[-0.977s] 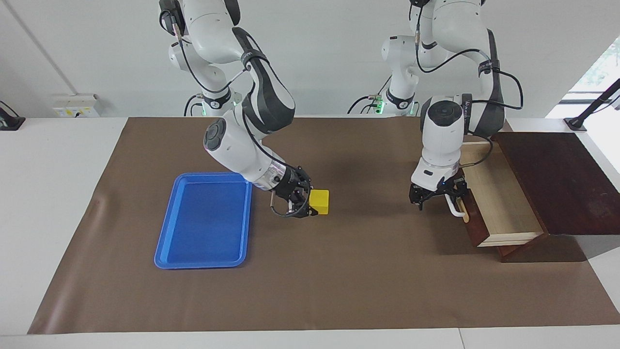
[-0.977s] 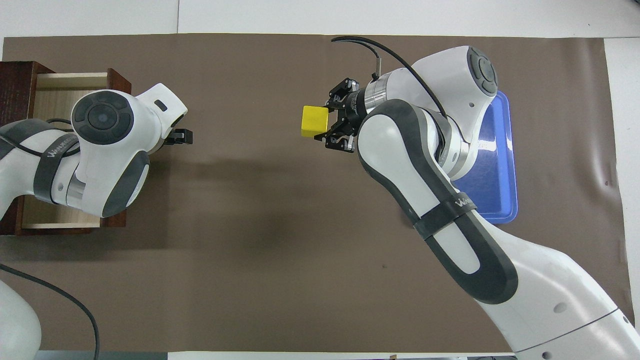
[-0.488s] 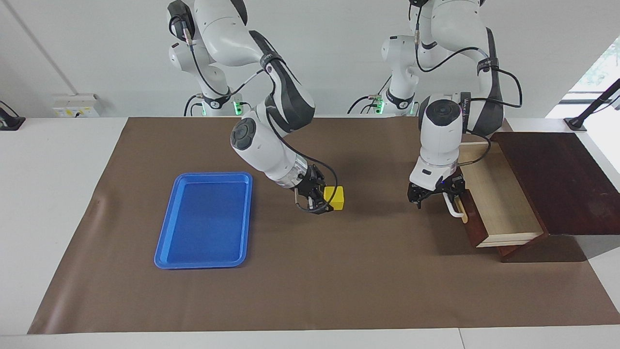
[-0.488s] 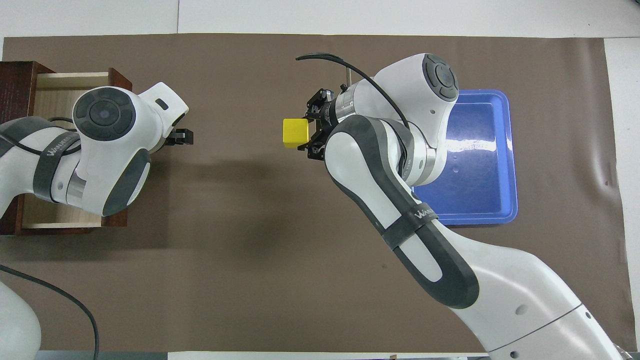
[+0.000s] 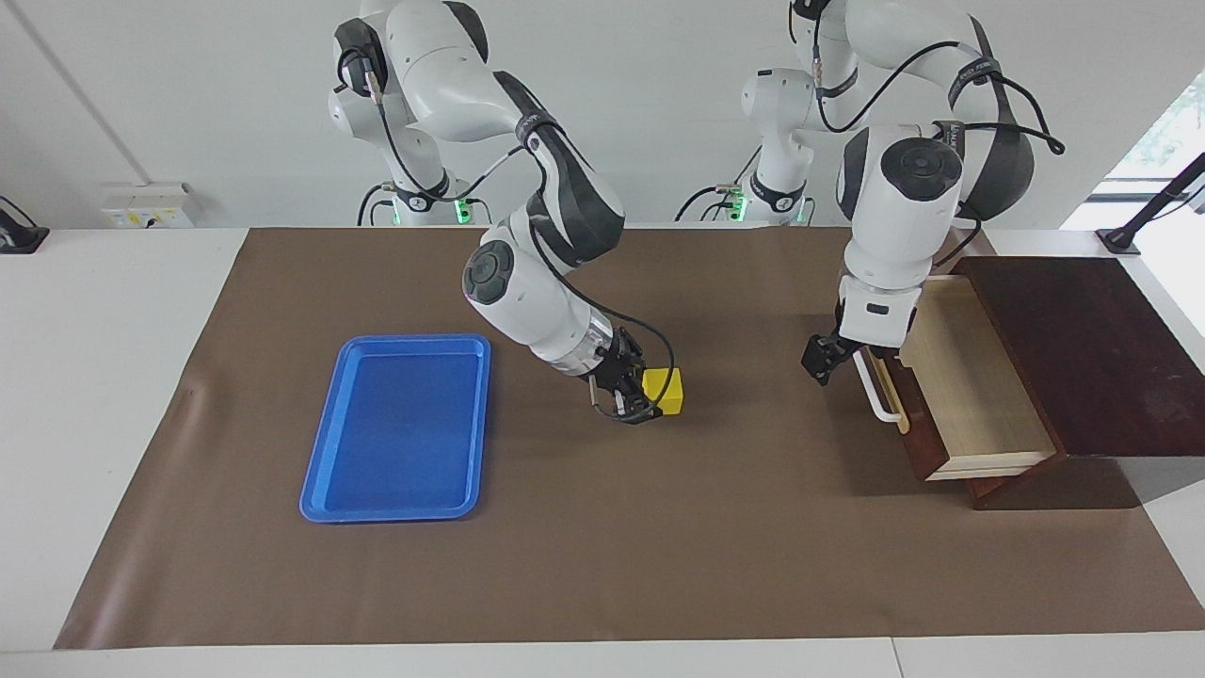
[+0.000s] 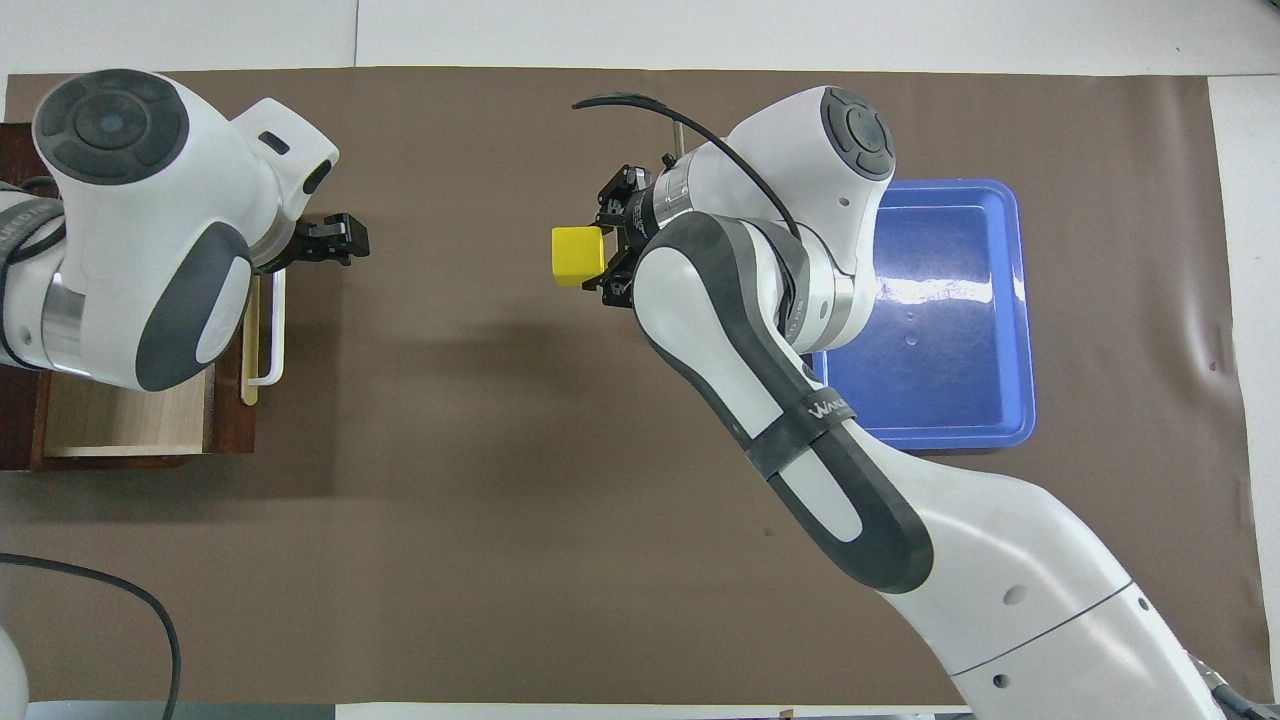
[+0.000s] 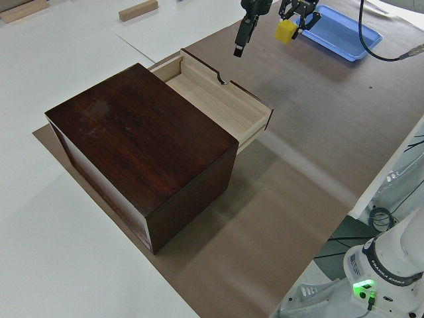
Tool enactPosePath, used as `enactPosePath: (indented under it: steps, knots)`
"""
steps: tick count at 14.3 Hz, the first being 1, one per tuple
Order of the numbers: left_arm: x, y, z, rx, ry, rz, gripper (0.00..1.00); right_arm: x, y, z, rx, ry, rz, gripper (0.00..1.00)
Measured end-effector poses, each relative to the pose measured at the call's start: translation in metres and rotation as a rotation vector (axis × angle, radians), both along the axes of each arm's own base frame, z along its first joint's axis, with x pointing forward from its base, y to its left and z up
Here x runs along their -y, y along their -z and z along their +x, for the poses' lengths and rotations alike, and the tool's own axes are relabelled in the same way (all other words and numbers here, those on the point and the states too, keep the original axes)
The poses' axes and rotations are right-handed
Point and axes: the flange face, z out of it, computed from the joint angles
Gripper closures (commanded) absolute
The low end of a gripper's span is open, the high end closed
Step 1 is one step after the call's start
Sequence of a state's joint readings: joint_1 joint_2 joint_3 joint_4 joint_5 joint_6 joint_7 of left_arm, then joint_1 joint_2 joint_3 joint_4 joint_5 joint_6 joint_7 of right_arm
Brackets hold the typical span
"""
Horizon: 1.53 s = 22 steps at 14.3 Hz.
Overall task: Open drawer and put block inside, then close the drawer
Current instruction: 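Carry the block toward the left gripper while the left gripper grasps it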
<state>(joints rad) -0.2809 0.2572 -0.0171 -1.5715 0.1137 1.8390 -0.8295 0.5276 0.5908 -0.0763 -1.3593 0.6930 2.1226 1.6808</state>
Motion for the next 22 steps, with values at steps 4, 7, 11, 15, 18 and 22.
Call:
enactPosePath:
  steps: [4,7,11,15,18,22]
  knots:
    - [0.036,0.007,0.000,0.014,-0.469,-0.076,0.00,-0.012,-0.001,-0.007,0.000,-0.019,0.001,1.00]
    - [0.056,0.004,-0.006,0.030,-0.812,-0.103,0.00,-0.023,-0.001,-0.013,0.002,-0.036,0.000,1.00]
    - [0.097,0.006,-0.025,0.025,-0.980,-0.102,0.00,-0.022,-0.001,-0.012,0.004,-0.036,-0.002,1.00]
    - [0.136,0.007,-0.041,0.041,-1.105,-0.123,0.00,-0.022,-0.002,-0.012,0.006,-0.037,-0.004,1.00]
    - [0.151,0.008,-0.047,0.048,-1.130,-0.144,0.00,-0.022,-0.002,-0.012,0.007,-0.038,-0.005,1.00]
    - [0.171,0.040,-0.046,0.035,-1.129,-0.121,0.00,-0.022,-0.001,-0.012,0.006,-0.038,-0.006,1.00]
